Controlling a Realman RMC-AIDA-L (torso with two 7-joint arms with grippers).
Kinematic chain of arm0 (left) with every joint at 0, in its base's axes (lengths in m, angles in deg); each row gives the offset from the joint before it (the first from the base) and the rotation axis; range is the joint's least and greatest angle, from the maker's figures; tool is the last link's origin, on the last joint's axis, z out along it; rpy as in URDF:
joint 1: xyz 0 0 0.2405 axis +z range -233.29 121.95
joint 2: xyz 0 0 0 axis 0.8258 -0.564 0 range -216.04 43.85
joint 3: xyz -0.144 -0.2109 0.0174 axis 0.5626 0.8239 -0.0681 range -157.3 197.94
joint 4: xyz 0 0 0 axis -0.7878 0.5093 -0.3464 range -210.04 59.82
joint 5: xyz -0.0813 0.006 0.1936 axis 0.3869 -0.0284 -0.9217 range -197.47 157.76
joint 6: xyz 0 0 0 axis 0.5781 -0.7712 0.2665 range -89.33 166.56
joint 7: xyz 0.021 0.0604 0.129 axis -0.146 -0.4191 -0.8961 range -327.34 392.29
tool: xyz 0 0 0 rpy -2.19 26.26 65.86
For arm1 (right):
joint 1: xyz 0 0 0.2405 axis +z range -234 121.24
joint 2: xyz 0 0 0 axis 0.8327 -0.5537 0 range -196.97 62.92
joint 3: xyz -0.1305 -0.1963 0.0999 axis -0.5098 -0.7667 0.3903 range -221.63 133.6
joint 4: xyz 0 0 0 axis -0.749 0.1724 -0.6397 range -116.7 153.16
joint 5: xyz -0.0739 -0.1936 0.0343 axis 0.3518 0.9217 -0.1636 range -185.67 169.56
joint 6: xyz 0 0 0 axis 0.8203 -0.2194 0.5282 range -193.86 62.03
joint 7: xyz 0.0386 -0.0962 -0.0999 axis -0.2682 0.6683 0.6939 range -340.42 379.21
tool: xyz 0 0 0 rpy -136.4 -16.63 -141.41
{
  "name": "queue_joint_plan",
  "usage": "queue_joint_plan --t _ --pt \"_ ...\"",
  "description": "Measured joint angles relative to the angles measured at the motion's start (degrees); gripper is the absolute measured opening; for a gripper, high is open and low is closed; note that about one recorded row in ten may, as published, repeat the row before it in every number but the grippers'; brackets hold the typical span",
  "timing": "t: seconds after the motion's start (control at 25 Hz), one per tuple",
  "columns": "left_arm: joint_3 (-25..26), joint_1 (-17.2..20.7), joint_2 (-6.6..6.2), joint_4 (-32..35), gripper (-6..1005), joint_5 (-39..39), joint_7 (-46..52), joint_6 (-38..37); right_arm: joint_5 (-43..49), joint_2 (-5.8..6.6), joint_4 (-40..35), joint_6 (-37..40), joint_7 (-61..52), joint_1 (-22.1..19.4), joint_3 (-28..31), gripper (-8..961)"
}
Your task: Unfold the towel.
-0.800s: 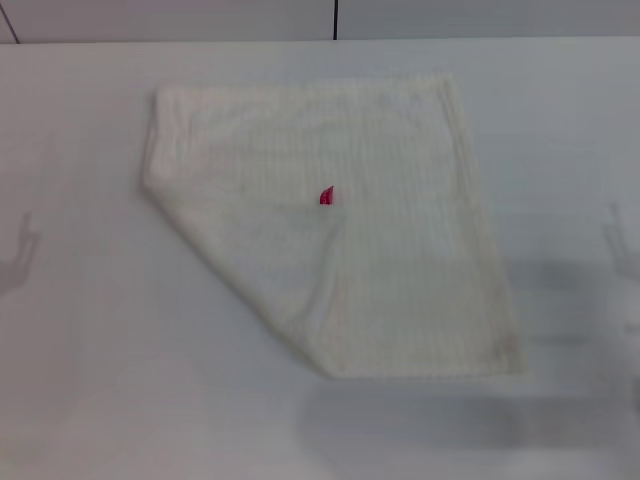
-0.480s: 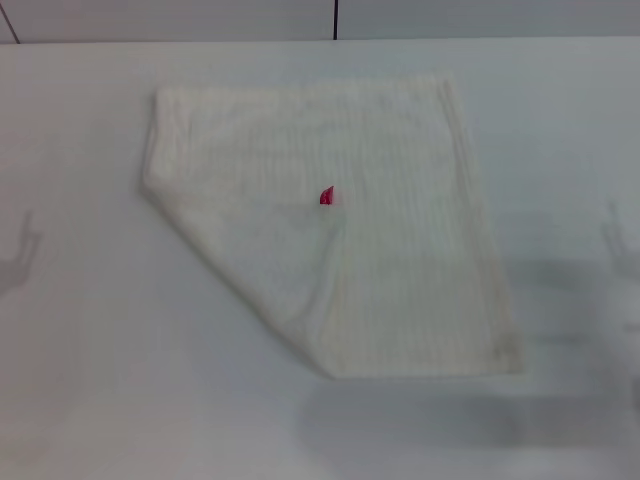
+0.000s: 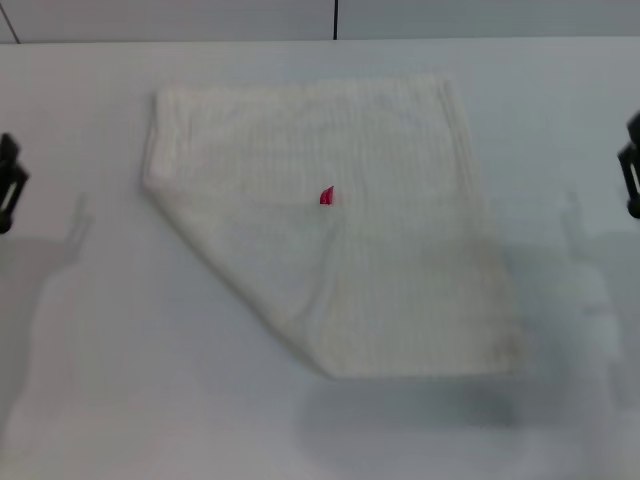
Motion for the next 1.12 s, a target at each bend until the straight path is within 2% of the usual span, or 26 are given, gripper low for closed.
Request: queue_joint_plan --t 0.04,0.12,0.2,0.24,0.32,0.4,0.48,0.56,0.6,0.64,0.72,0.8,0.88,0.96,1.12 --pt "0.0 0.0 0.0 0.0 797 0.0 0.0 0.0 0.2 0.85 -2.3 1.8 0.0 -0.1 -0.3 675" --pt "-0.1 1.0 -1.84 -9.7 795 -3.7 0.2 8.5 0.9 3.82 -9.6 8.2 0.0 -0.8 -0.2 671" --pt "-0.1 1.0 -1.84 -9.7 792 -3.7 0.2 8.5 1.6 6.24 -16.8 16.1 0.3 -1.2 1.0 668" --pt "0.5 3.2 -4.16 -22.2 791 -9.1 -0.3 20.9 2.2 6.96 -20.0 21.0 0.6 -1.4 2.7 666" --pt "0.8 4.2 -5.02 -28.9 787 -11.3 -0.8 27.5 4.4 7.34 -25.3 31.8 1.4 -2.0 7.9 625" --pt "0.7 4.8 -6.31 -35.4 784 -12.4 -1.3 34.1 7.6 7.06 -30.8 43.1 2.0 -2.8 14.2 548" --pt "-0.6 4.9 -8.32 -40.9 781 -12.5 -1.0 40.5 10.6 6.29 -36.8 57.5 2.1 -3.2 21.5 470" --pt "-2.3 4.5 -10.94 -46.2 778 -12.5 0.7 46.7 12.2 5.06 -42.0 72.0 2.7 -2.5 29.0 311" --pt "-3.7 3.4 -13.48 -50.4 776 -12.4 3.2 52.6 12.7 4.28 -44.3 79.0 3.3 -1.7 32.9 231" --pt "-3.7 3.4 -13.48 -50.4 775 -12.4 3.2 52.6 13.0 3.33 -45.9 86.6 4.3 -0.2 37.0 189" --pt "-5.3 1.9 -15.89 -53.9 771 -12.5 5.4 57.9 13.5 1.41 -47.5 98.7 6.6 2.9 44.4 104" --pt "-6.4 0.8 -17.26 -57.0 768 -12.5 6.0 62.3 13.8 -0.4 -47.5 108.8 9.1 7.2 51.9 19" --pt "-7.0 -0.1 -18.05 -60.0 765 -12.5 5.8 67.6 13.9 -0.79 -46.1 116.5 10.0 11.6 57.0 12" --pt "-7.0 -0.9 -18.09 -62.9 762 -12.5 5.0 73.7 14.0 -0.59 -43.3 122.9 10.0 16.4 61.3 5" --pt "-5.7 -3.0 -16.41 -66.7 755 -12.1 1.1 87.5 15.9 -0.55 -39.2 128.5 10.2 22.1 65.5 -2"
